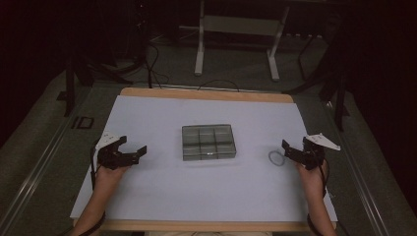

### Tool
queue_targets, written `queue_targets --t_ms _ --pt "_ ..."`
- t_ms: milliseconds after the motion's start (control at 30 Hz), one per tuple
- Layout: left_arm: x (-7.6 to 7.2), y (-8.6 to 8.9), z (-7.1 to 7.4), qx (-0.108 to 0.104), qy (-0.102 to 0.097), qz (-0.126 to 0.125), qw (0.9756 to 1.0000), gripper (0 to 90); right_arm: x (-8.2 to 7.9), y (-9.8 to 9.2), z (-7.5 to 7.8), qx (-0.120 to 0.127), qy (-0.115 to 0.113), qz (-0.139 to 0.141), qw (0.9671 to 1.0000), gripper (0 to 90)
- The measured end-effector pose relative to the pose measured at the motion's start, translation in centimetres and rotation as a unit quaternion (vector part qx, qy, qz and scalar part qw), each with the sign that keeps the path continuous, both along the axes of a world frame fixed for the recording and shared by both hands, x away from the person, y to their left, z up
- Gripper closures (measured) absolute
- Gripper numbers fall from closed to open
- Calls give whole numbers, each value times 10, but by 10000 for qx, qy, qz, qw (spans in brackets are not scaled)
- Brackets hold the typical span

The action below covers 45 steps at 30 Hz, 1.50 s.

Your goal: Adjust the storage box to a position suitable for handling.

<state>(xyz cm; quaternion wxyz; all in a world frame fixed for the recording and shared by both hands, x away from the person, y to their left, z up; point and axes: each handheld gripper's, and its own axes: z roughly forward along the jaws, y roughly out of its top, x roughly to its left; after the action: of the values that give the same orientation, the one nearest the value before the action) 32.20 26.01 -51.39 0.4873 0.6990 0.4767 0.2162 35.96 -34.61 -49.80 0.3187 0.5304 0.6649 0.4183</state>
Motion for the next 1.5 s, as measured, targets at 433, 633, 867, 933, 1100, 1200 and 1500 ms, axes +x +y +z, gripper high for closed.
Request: queue_targets --t_ms 433,633,867,933,1100,1200,1500 --pt "17 -26 3 209 76 -371 9991 65 15 30 -1 22 34 395 9992 139" --pt "25 -42 3 375 153 -623 9972 118 21 45 -4 -28 117 705 9974 193" --pt "34 -60 0 581 316 -868 9940 181 29 67 -11 89 288 1169 9927 252" --pt "36 -65 -2 636 355 -927 9930 216 31 73 -13 126 332 1276 9912 287" --pt "42 -75 -6 733 445 -1111 9901 368 35 88 -17 14 423 1514 9876 402" --pt "45 -80 -9 781 526 -1146 9889 496 38 98 -20 -80 509 1705 9840 497" --pt "57 -94 -18 849 851 -1202 9854 667 46 123 -31 -373 629 2069 9756 704"
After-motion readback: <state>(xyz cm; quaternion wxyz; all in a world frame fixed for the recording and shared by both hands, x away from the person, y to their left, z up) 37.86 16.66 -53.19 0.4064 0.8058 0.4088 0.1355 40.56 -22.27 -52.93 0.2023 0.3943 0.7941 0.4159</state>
